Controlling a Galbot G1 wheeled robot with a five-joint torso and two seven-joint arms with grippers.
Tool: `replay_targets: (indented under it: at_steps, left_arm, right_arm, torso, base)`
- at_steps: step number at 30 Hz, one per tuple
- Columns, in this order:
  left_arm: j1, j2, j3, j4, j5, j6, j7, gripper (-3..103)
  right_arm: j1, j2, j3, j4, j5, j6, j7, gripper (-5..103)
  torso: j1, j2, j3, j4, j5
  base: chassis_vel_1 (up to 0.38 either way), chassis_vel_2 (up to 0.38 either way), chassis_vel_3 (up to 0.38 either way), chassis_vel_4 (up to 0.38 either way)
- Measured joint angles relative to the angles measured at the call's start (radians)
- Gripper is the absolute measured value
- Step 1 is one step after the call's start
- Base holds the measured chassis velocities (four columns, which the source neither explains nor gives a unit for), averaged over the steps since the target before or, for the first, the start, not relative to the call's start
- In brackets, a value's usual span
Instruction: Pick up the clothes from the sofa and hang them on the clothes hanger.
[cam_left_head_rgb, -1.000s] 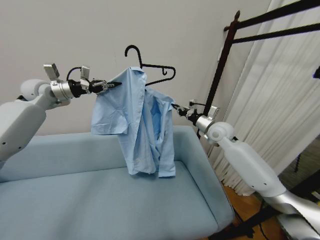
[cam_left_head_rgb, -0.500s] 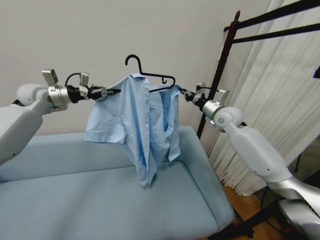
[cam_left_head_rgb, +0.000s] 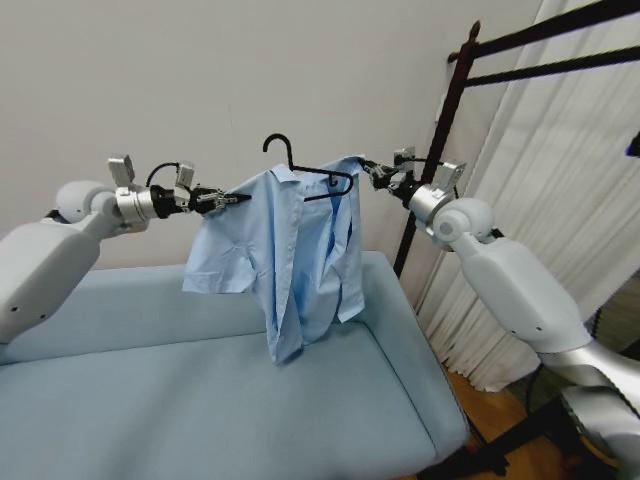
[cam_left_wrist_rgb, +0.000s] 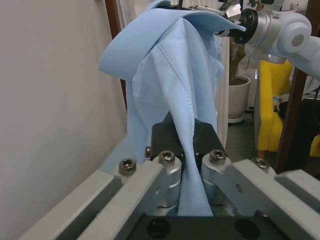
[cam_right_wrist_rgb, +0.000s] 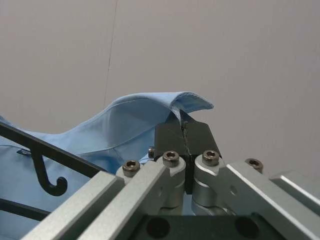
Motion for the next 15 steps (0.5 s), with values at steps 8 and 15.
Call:
replay_targets:
  at_steps: [8, 15]
  left_arm:
    - [0.006, -0.023, 0.003, 0.02, 0.032, 0.003, -0.006, 3]
    - [-0.001, -0.051, 0.009, 0.05, 0.051, 0.003, -0.02, 3]
  right_arm:
    - [0.015, -0.003, -0.003, 0.002, -0.023, 0.005, -0.018, 0]
    - [0.016, -0.013, -0.003, 0.002, -0.029, 0.009, -0.033, 0]
  torso:
    - [0.0, 0.0, 0.0, 0.0, 0.0]
    - [0.0, 0.0, 0.0, 0.0, 0.0]
  base:
    - [0.0, 0.0, 0.0, 0.0]
    - [0.0, 0.0, 0.0, 0.0]
